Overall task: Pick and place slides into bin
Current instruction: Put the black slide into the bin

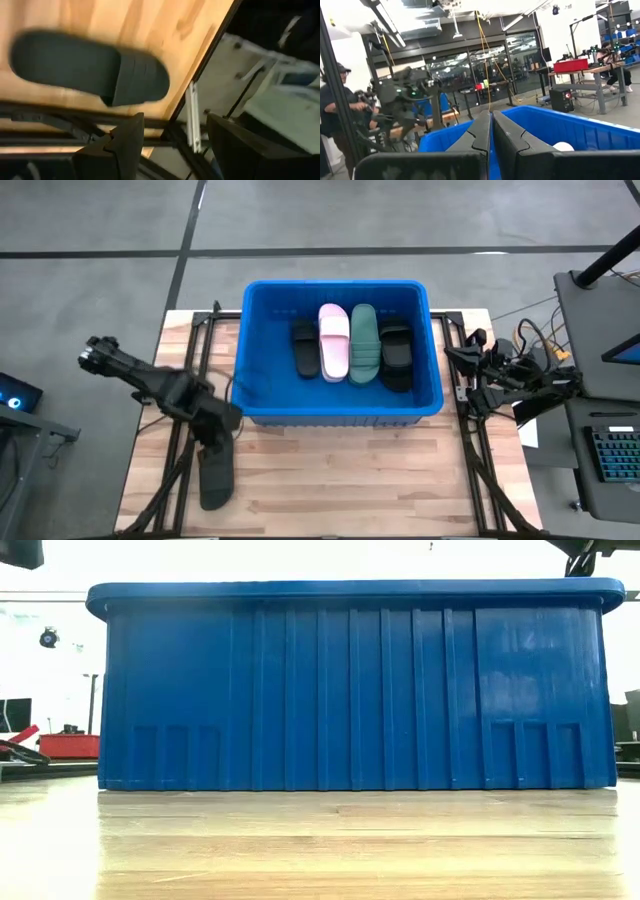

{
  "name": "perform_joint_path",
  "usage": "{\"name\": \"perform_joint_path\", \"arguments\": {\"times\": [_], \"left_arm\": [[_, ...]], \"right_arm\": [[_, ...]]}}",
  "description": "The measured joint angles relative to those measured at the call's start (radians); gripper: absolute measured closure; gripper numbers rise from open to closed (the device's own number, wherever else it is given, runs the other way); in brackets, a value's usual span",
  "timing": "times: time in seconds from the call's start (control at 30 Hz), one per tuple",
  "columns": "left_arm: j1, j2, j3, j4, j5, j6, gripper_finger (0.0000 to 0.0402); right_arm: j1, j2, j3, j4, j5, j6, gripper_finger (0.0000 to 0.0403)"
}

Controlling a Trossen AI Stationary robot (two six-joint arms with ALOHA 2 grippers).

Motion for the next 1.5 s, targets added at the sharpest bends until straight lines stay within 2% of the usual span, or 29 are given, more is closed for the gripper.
{"name": "perform_joint_path", "arguments": {"times": [0.13, 0.33, 0.53, 0.67, 0.77, 0.9, 1.2, 1.5], "left_arm": [[-0.120, 0.059, -0.012, 0.009, -0.032, -0.088, 0.0201], [-0.258, 0.158, 0.029, 0.022, -0.188, -0.255, 0.0201], [-0.373, 0.284, 0.102, 0.007, -0.296, -0.286, 0.0201], [-0.447, 0.384, 0.160, -0.062, -0.345, -0.284, 0.0201], [-0.504, 0.450, 0.197, -0.118, -0.441, -0.344, 0.0201], [-0.565, 0.510, 0.210, -0.131, -0.572, -0.521, 0.0201], [-0.627, 0.657, 0.219, -0.109, -0.511, -0.628, 0.0207], [-0.664, 0.753, 0.269, -0.121, -0.535, -0.641, 0.0270]], "right_arm": [[0.000, 0.000, 0.000, -0.022, 0.000, 0.000, 0.0394], [0.000, 0.000, 0.000, -0.025, 0.000, -0.005, 0.0394], [0.000, 0.000, 0.000, -0.024, 0.000, -0.005, 0.0394], [0.000, 0.000, 0.000, -0.024, 0.000, -0.005, 0.0394], [0.000, 0.000, 0.000, -0.024, 0.000, -0.005, 0.0394], [0.000, 0.000, 0.000, -0.024, 0.000, -0.005, 0.0394], [0.000, 0.000, 0.000, -0.024, 0.000, -0.005, 0.0394], [0.000, 0.000, 0.000, -0.023, 0.000, -0.005, 0.0394]]}}
